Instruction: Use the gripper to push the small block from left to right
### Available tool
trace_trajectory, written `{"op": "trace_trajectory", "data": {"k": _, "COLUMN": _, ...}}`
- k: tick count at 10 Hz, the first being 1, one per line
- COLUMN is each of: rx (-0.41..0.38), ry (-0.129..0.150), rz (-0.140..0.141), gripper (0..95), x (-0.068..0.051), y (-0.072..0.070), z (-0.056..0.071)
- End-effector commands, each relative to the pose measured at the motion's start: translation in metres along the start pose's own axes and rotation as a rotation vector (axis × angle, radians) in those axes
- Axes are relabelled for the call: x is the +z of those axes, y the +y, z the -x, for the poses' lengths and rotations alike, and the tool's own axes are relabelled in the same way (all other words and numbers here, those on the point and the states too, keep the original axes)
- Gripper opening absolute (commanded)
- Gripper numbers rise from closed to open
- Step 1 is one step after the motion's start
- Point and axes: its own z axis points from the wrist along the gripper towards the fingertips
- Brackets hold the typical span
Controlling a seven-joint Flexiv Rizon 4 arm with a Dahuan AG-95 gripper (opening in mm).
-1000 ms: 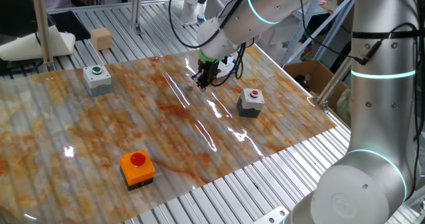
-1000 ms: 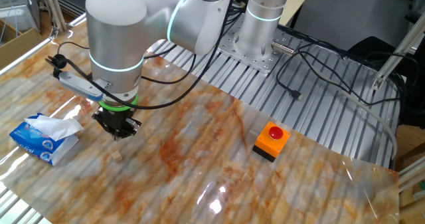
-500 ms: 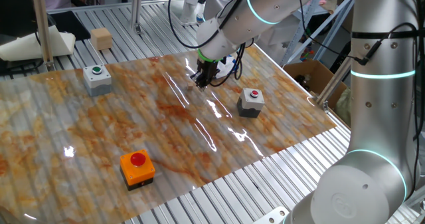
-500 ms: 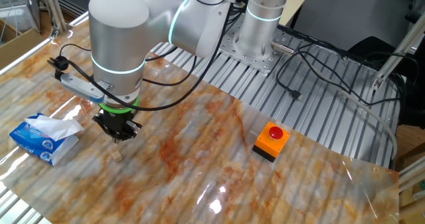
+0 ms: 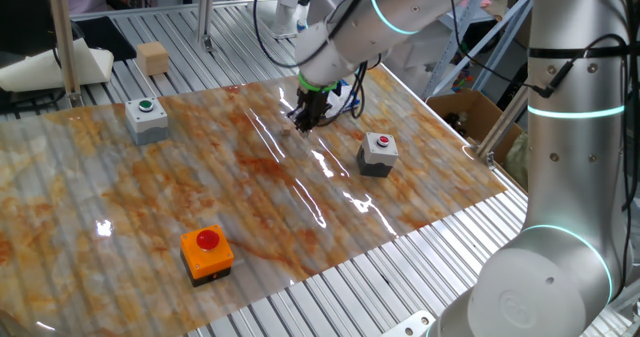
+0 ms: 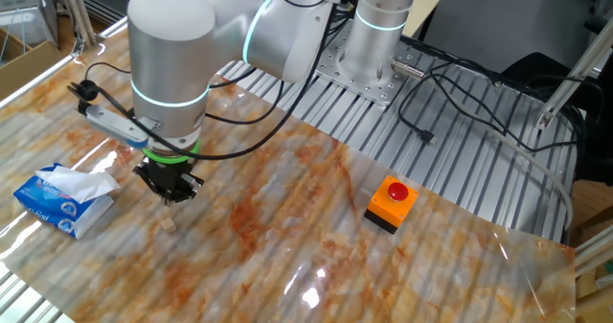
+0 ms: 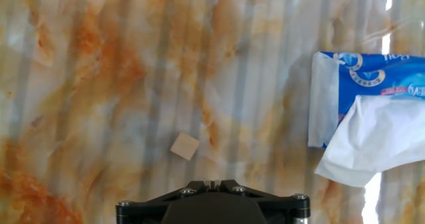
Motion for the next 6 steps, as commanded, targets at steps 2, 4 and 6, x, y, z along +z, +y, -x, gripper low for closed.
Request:
{"op": "trace_trajectory", "data": {"k": 2, "rx": -0.011, "ry": 0.015, "rz": 0.073, "gripper": 0.0, "x": 0.0007, "y": 0.0009, "z": 0.0027}}
{"op": "trace_trajectory", "data": {"k": 4, "rx": -0.019, "ry": 0.019, "rz": 0.075, "gripper": 0.0, "x": 0.0007, "y": 0.0009, "z": 0.0027}}
{"op": "trace_trajectory", "data": {"k": 6, "rx": -0.019, "ry": 0.018, "rz": 0.075, "gripper": 0.0, "x": 0.0007, "y": 0.0009, "z": 0.0027}}
